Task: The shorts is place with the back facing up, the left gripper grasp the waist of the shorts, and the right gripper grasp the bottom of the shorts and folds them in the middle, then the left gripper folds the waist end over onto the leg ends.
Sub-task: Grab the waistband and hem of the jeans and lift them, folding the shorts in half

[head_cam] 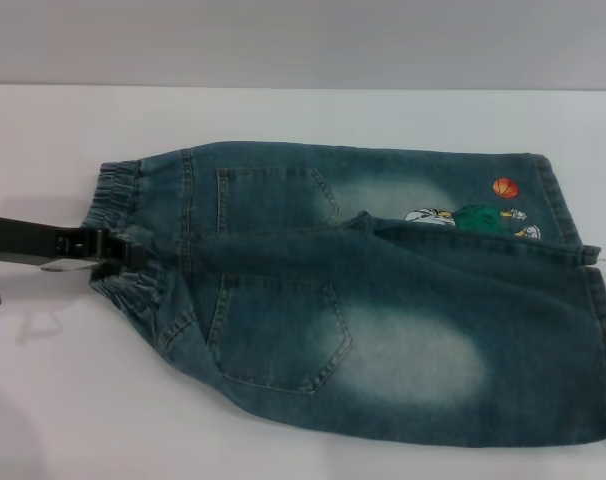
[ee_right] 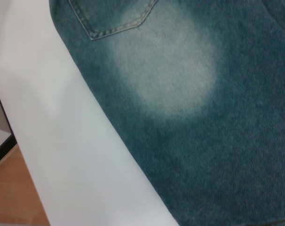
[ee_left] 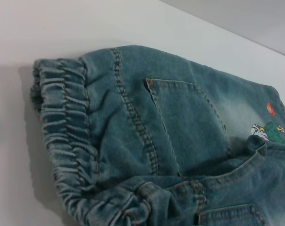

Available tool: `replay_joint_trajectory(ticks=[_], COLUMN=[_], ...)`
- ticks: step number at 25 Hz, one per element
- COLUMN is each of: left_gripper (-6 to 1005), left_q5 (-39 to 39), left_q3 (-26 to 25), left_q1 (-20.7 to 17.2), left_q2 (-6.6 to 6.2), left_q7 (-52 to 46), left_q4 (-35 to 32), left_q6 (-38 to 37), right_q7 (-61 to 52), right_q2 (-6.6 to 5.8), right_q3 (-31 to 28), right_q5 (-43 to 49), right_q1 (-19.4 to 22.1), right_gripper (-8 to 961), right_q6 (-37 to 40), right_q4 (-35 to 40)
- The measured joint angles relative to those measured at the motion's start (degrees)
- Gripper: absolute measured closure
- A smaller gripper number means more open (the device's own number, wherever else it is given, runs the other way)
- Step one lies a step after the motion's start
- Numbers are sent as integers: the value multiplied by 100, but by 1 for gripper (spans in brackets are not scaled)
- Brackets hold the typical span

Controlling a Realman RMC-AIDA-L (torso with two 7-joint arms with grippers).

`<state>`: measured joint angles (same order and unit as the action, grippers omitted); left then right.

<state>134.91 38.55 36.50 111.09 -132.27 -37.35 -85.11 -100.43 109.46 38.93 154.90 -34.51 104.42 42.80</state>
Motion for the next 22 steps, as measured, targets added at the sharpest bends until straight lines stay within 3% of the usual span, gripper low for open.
replay_joint_trajectory(ticks=[5,16,22], left_gripper=[900,897,895], left_q5=[0,0,0], left_q3=[0,-23,-20], left_q1=[8,32,36], left_q2=[0,-4,-15], left_q7=[3,8,7], left_q4=[0,0,0], left_q6=[15,49,86], right_q7=[0,46,62], right_q2=[12,210,200], right_q3=[3,94,142], right_q5=[-4,14,28], right_q1=[-61,-170,-137], right_gripper=[427,428,429], right_q6=[29,5,11], right_q4=[10,-33,51])
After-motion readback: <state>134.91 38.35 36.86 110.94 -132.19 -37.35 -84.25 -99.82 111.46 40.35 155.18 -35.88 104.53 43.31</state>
